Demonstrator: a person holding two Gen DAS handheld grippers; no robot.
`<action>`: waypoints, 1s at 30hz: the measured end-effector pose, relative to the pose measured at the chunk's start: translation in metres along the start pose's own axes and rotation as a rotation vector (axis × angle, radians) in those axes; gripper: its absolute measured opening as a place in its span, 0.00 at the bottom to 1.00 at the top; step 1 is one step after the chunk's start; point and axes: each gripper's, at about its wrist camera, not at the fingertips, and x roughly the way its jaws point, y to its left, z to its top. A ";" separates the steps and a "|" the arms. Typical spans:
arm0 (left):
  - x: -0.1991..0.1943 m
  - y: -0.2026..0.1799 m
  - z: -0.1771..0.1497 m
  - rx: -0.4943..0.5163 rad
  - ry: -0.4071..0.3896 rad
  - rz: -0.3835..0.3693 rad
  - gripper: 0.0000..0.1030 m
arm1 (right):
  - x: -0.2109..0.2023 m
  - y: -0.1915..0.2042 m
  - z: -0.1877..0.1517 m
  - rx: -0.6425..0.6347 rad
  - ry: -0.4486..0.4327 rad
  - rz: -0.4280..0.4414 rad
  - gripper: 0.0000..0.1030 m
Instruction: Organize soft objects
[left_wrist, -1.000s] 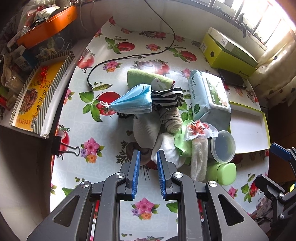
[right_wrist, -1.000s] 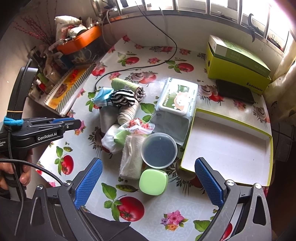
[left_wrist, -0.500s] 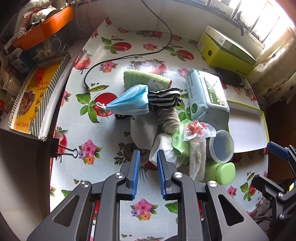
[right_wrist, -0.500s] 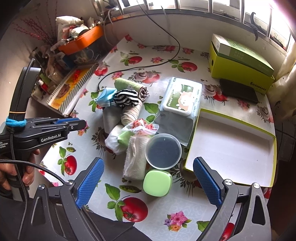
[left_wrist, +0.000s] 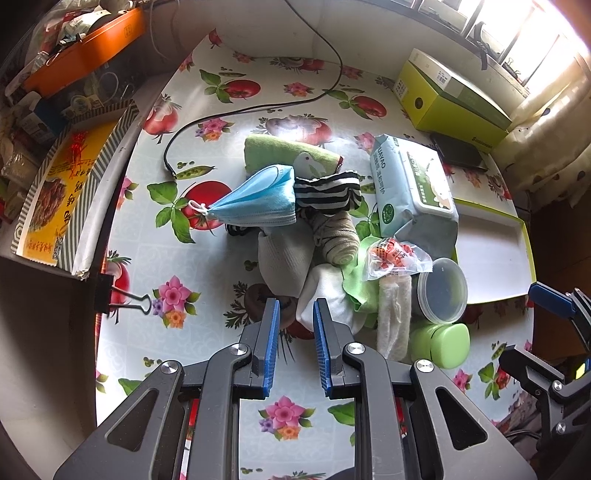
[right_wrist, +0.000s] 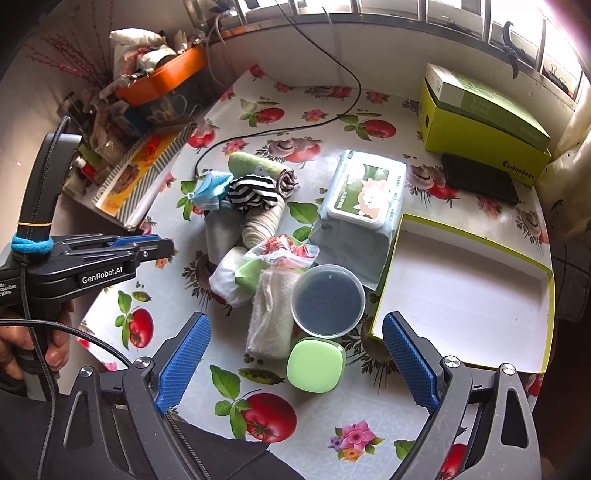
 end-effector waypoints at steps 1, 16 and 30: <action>0.000 0.000 0.000 0.000 0.000 0.002 0.19 | 0.001 0.000 0.001 -0.001 0.003 0.001 0.91; 0.007 0.005 0.002 0.002 0.006 0.018 0.19 | 0.008 0.007 0.007 -0.028 0.026 0.028 0.78; 0.012 0.008 0.003 -0.010 0.019 -0.008 0.19 | 0.015 0.014 0.014 -0.047 0.032 0.033 0.78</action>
